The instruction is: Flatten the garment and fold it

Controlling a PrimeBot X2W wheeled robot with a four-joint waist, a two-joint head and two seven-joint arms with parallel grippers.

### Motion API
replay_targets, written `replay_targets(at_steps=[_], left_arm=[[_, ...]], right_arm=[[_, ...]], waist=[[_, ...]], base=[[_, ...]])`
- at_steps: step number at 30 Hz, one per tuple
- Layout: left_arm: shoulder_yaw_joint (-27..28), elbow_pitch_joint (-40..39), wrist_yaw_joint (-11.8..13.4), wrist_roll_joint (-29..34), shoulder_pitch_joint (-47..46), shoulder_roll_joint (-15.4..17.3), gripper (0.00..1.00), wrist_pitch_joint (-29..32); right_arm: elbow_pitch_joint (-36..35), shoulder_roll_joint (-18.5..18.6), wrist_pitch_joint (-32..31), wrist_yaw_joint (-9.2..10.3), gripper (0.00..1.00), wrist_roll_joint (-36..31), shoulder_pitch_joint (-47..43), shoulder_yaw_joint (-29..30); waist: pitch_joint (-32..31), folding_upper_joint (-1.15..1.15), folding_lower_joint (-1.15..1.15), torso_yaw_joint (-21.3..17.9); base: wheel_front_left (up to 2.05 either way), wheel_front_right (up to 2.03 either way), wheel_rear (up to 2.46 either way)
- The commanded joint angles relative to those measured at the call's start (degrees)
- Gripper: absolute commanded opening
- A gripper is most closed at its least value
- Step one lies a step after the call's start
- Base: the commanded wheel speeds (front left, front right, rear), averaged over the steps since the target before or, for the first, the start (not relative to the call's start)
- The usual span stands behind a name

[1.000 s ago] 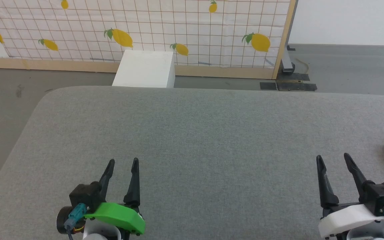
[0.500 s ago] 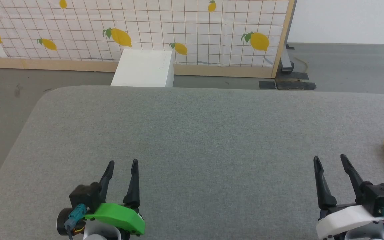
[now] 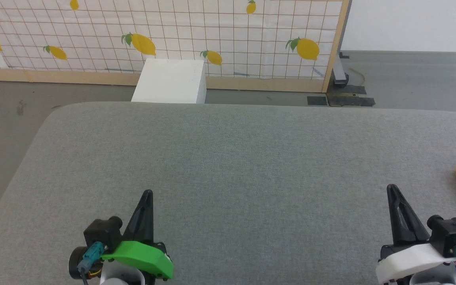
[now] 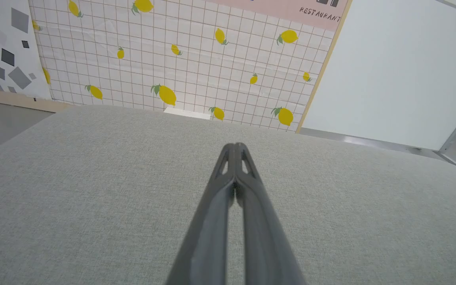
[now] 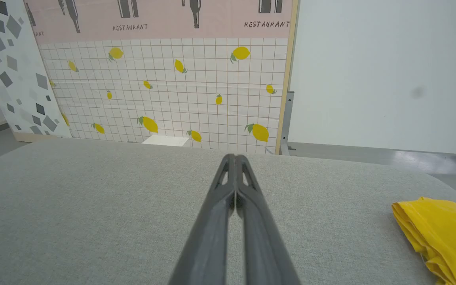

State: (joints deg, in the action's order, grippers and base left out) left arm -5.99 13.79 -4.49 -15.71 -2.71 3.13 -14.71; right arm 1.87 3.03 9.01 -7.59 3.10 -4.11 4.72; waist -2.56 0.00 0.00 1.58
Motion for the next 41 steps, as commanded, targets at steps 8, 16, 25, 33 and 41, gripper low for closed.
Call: replay_targets(at_steps=[8, 16, 25, 33, 41], left_arm=[[0.4, -0.8, 0.3, 1.0, 0.2, 0.0, 0.0, 0.9], [0.8, -1.9, 0.6, 2.2, 0.4, 0.0, 0.0, 2.1], [1.4, -3.3, 1.1, 3.7, 0.6, -0.1, 0.0, 3.5], [1.8, -4.2, 1.4, 4.8, 0.8, -0.1, 0.0, 4.5], [2.3, -5.3, 1.7, 6.0, 1.0, -0.1, 0.0, 5.7]], right_arm=[[-0.1, 0.0, -0.6, 0.01, 0.0, -0.2, 0.3, -0.3], [-0.3, 0.0, -1.3, 0.01, 0.0, -0.4, 0.6, -0.7], [-0.4, 0.0, -2.1, 0.02, 0.0, -0.7, 1.0, -1.1], [-0.6, 0.0, -2.8, 0.03, 0.0, -0.9, 1.3, -1.4], [-0.7, -0.1, -3.5, 0.04, 0.0, -1.2, 1.6, -1.8]], waist=[[0.2, 0.0, 0.0, -0.1], [0.4, 0.0, 0.0, -0.2], [0.6, 0.0, 0.0, -0.4], [0.8, 0.0, 0.0, -0.5], [1.0, 0.0, 0.0, -0.6]], base=[[0.0, 0.0, 0.0], [0.0, 0.0, 0.0], [0.0, 0.0, 0.0], [0.0, 0.0, 0.0], [0.0, 0.0, 0.0]])
